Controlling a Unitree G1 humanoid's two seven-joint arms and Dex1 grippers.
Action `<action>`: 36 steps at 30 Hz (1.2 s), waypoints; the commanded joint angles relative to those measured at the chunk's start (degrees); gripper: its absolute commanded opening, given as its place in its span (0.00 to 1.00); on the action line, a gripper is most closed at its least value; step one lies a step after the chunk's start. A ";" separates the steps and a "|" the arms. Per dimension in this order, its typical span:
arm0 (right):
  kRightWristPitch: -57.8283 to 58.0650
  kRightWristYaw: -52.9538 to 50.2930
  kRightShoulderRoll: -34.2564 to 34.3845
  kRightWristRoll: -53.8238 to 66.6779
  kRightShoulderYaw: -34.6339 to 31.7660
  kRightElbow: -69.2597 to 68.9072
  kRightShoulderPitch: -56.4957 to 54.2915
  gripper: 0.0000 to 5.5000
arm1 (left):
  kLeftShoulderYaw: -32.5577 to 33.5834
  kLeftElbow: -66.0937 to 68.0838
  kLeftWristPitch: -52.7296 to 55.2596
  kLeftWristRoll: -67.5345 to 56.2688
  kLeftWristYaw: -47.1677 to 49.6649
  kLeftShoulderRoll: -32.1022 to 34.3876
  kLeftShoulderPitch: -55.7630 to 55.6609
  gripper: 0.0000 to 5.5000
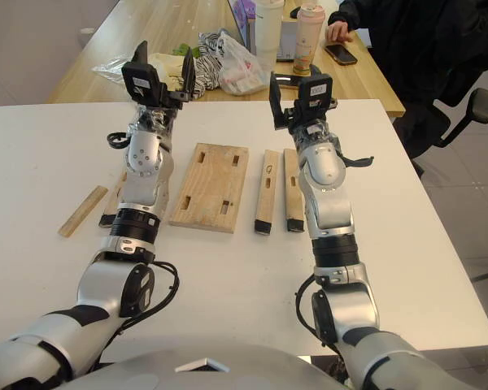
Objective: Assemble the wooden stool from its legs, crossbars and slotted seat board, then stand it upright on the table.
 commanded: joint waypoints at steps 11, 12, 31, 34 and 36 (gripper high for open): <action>3.74 -0.04 -2.23 2.44 -5.02 -3.41 6.25 0.68 | 0.66 -1.82 1.16 -0.29 1.15 -0.39 1.70 0.74; 5.46 1.03 -3.09 3.58 -5.95 -5.19 8.37 0.68 | 0.75 -2.09 1.54 -0.42 1.10 -0.27 2.07 0.74; 27.42 11.56 -10.42 6.49 -3.37 -18.95 39.26 0.63 | 1.46 -9.50 9.76 -2.22 0.60 -0.09 5.61 0.73; 28.29 11.11 -10.32 5.81 -3.06 -18.89 39.74 0.54 | 1.42 -9.55 10.19 -2.19 0.55 -0.06 5.69 0.73; 28.66 10.93 -10.31 5.60 -3.02 -18.87 39.94 0.48 | 1.37 -9.59 10.32 -2.15 0.58 0.00 5.69 0.73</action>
